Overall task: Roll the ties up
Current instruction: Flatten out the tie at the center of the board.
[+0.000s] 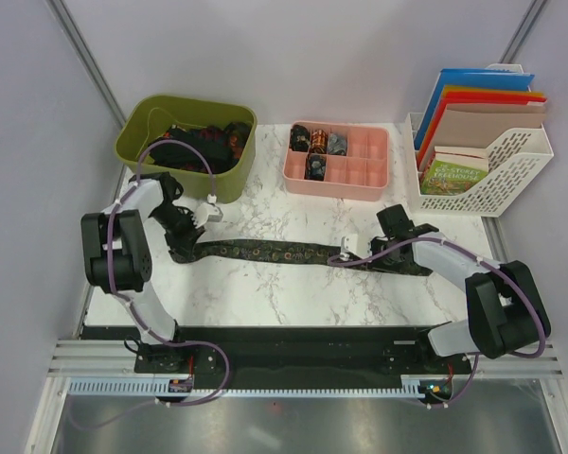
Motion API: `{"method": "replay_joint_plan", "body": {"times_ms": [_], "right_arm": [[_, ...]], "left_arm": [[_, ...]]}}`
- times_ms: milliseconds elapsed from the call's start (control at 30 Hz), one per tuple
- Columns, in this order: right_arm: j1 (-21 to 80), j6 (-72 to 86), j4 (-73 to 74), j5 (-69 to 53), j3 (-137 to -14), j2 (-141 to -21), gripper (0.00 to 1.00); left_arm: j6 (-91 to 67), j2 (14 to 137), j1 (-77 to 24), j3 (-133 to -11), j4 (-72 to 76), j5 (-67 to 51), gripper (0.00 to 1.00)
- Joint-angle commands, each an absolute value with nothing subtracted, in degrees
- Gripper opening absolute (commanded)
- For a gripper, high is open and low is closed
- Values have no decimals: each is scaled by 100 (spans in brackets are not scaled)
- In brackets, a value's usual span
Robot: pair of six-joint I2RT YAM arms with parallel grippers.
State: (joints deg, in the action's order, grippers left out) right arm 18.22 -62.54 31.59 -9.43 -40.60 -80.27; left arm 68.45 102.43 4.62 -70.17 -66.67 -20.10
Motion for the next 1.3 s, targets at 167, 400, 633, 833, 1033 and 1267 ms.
{"method": "replay_joint_plan", "body": {"times_ms": [167,400,633,833,1033,1267], "right_arm": [[1811,-6750,3603,-1556,-4368,-8077,17],[1784,-6478,3718,-1722,-4745,-8551,4],[1749,-6354,3726,-1802,-4869,-8605,3],[1749,-6521,3806,-1881,-4790,-8446,3],[1819,-6469,3753,-2021,-4799,-8569,4],[1854,-6276,3893,-1891,-5036,-8543,29]], "left_arm": [[6731,9899,1106,-7657,-6662,-3250,54],[8679,8570,1441,-6216,-5994,-3490,91],[9633,8613,1415,-5634,-5137,-3674,99],[9816,8991,1406,-5660,-4474,-3586,99],[9984,9456,1380,-5572,-4069,-3279,96],[9923,9809,1362,-5616,-4112,-2726,70]]}}
